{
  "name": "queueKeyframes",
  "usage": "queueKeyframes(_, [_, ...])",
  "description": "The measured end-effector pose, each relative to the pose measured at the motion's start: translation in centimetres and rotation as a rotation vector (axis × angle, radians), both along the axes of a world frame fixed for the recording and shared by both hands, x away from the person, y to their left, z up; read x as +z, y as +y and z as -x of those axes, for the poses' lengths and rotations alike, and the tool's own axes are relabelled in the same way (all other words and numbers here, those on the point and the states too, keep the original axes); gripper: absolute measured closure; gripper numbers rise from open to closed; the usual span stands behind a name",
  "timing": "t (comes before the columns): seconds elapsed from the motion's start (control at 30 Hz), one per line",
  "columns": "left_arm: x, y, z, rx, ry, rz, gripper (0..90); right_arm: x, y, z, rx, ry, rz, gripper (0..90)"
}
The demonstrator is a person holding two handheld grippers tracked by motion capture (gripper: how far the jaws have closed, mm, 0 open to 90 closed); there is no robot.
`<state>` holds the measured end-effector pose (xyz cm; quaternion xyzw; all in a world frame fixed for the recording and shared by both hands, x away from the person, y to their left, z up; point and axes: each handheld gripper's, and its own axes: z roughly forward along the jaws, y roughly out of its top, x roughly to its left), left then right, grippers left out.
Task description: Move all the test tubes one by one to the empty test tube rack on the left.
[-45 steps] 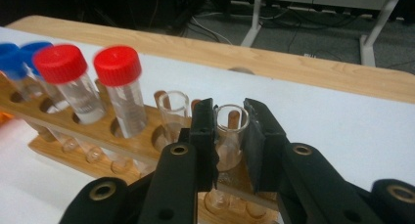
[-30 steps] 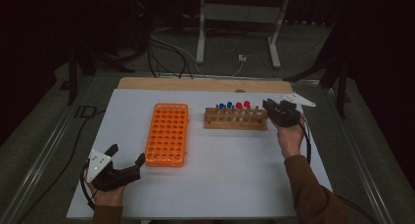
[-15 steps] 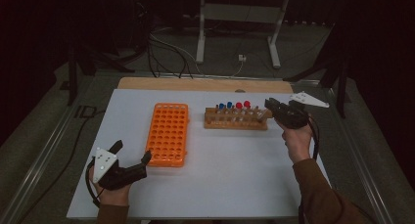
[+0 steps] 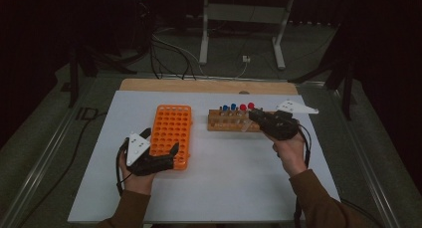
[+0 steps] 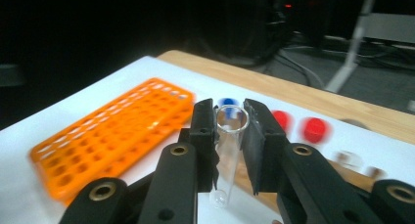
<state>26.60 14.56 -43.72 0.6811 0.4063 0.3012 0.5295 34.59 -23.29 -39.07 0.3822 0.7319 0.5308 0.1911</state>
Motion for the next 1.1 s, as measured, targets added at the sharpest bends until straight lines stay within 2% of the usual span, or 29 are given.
queueKeyframes(0.1, [0.1,-0.9,-0.4,-0.026,0.005,-0.008,2.3,0.1,1.4,0.5,0.045,-0.003,0.008,76.4])
queueKeyframes(0.13, [0.1,-2.1,-0.9,-0.069,0.008,-0.015,3.2,0.1,1.9,0.7,0.063,-0.006,0.012,76.4])
queueKeyframes(0.27, [0.2,-4.0,-1.6,-0.136,0.018,-0.037,4.7,0.0,3.5,1.1,0.104,-0.005,0.027,76.4])
queueKeyframes(0.43, [0.0,-5.7,-2.5,-0.202,0.07,-0.05,5.7,-0.4,5.1,1.3,0.146,0.008,0.044,76.4])
queueKeyframes(0.57, [-0.1,-6.6,-2.8,-0.232,0.081,-0.055,8.1,-0.6,6.4,1.5,0.176,0.018,0.051,76.4])
queueKeyframes(0.67, [-0.1,-8.0,-2.6,-0.26,0.05,-0.077,15.9,-0.7,7.2,1.6,0.198,0.027,0.053,76.4])
queueKeyframes(0.8, [0.0,-8.7,-2.7,-0.266,0.052,-0.094,20.5,-0.8,8.1,1.9,0.223,0.032,0.054,76.3])
queueKeyframes(0.87, [0.1,-8.9,-2.9,-0.27,0.053,-0.091,29.2,-0.8,8.5,2.0,0.235,0.034,0.057,76.3])
queueKeyframes(0.9, [0.0,-9.0,-3.1,-0.28,0.064,-0.095,40.1,-0.8,8.8,2.2,0.244,0.033,0.055,76.3])
queueKeyframes(1.03, [-0.1,-9.0,-3.3,-0.308,0.085,-0.098,59.5,-0.9,9.0,2.2,0.257,0.04,0.048,76.3])
queueKeyframes(1.1, [-0.2,-9.1,-3.3,-0.333,0.099,-0.099,65.9,-1.0,9.0,2.1,0.262,0.047,0.043,76.4])
